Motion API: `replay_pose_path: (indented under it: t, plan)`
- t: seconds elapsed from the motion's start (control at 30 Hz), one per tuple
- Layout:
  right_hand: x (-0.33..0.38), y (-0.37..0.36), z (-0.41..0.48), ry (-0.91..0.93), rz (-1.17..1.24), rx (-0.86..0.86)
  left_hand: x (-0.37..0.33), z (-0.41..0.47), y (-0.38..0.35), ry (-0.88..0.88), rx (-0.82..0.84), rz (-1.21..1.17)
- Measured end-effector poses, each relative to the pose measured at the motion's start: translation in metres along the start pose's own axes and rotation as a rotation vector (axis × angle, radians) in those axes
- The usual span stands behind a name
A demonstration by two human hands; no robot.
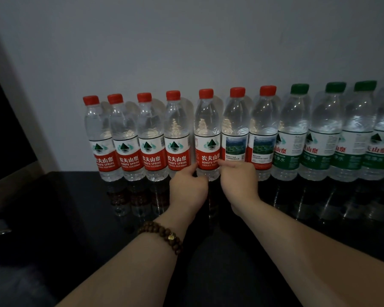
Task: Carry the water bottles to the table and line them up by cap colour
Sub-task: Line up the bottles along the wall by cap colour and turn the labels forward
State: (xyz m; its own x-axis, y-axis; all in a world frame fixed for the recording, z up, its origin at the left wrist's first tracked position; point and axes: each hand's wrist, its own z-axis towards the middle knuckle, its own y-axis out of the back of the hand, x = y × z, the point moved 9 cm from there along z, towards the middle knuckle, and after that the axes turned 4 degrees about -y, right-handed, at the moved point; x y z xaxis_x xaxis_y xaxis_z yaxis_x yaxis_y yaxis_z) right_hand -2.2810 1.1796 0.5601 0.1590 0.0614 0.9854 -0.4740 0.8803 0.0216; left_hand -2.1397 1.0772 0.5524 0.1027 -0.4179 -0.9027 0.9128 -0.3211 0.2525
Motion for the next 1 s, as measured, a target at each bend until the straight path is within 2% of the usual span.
replay_pose_path:
  t: [0.1,0.3,0.47,0.63,1.0]
  plan:
    - [0.0033,-0.0004,-0.0002,0.017,-0.021,-0.001,0.0011,-0.0004,0.0062,0.008,-0.064,0.002]
    - [0.0019,0.0006,-0.0009,0.008,0.029,0.002,-0.0044,-0.0031,0.0007,0.0,-0.003,0.003]
    - [0.006,0.0005,-0.0022,0.032,-0.014,-0.006,-0.003,-0.003,0.0044,0.014,-0.052,0.025]
    - [0.0046,0.0008,-0.002,0.021,0.002,0.01,-0.0045,-0.0036,-0.0011,0.007,0.014,0.042]
    - [0.002,-0.0024,0.0005,0.024,-0.032,0.037,-0.007,-0.0054,0.0044,0.03,-0.039,0.055]
